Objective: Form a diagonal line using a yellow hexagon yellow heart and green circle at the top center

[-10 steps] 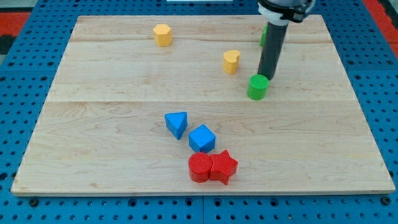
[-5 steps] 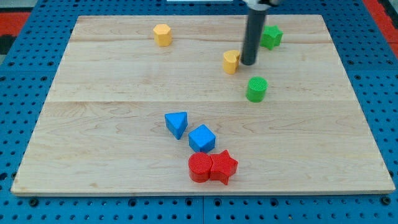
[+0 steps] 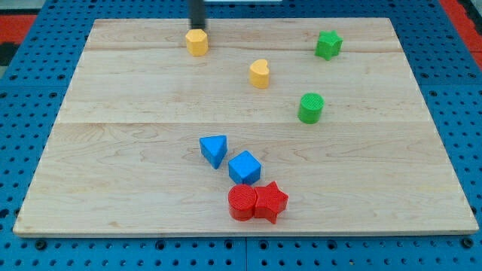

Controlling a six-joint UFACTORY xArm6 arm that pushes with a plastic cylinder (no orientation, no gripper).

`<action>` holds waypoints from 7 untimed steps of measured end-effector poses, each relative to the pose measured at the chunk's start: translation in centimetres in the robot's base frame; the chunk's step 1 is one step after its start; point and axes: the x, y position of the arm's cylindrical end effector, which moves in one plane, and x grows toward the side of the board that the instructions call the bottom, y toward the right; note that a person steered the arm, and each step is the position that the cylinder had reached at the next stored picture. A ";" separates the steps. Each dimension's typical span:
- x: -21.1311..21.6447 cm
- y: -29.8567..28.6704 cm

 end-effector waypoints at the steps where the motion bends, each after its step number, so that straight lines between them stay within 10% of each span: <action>1: 0.7 -3.7; 3: 3.7 6.2; 7: 0.8 6.6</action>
